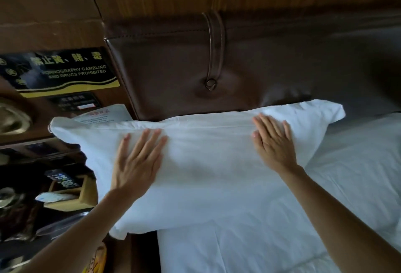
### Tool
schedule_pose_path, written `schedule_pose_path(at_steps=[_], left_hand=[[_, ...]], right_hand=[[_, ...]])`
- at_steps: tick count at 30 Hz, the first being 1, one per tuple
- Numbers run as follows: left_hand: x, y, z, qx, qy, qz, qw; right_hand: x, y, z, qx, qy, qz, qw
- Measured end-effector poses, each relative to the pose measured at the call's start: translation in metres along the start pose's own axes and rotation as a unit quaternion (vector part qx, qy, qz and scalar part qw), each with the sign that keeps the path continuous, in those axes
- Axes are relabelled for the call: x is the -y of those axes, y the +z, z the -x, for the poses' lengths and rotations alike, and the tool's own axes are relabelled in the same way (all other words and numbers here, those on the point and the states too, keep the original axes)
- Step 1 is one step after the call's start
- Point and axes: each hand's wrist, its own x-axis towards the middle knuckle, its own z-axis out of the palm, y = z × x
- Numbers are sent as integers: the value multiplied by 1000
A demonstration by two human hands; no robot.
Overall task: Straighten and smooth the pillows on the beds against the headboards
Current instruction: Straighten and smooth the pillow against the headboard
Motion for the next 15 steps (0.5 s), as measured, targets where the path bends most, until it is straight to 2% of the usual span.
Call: schedule_pose_path(at_steps=[2, 5, 7, 8, 10, 12, 15], left_hand=[[-3, -18, -1, 45, -13, 28, 999], [-11, -55, -13, 169, -66, 93, 979], [-13, -86, -26, 263, -111, 144, 948], [-15, -107, -31, 291, -141, 181, 929], [-21, -147, -38, 281, -165, 220, 919], [-30, -190, -33, 235, -148, 198, 940], [-52, -259, -1, 104, -112, 186, 971]], right_hand=[[-1, -26, -8, 101, -3, -21, 995], [4, -81, -28, 287, 96, -52, 952], [7, -124, -34, 334, 151, -55, 929], [12, -150, -34, 345, 173, -68, 920], [22, -198, -35, 342, 201, -107, 912], [34, -243, -28, 300, 198, -126, 925], [54, -304, 0, 179, 175, -153, 956]])
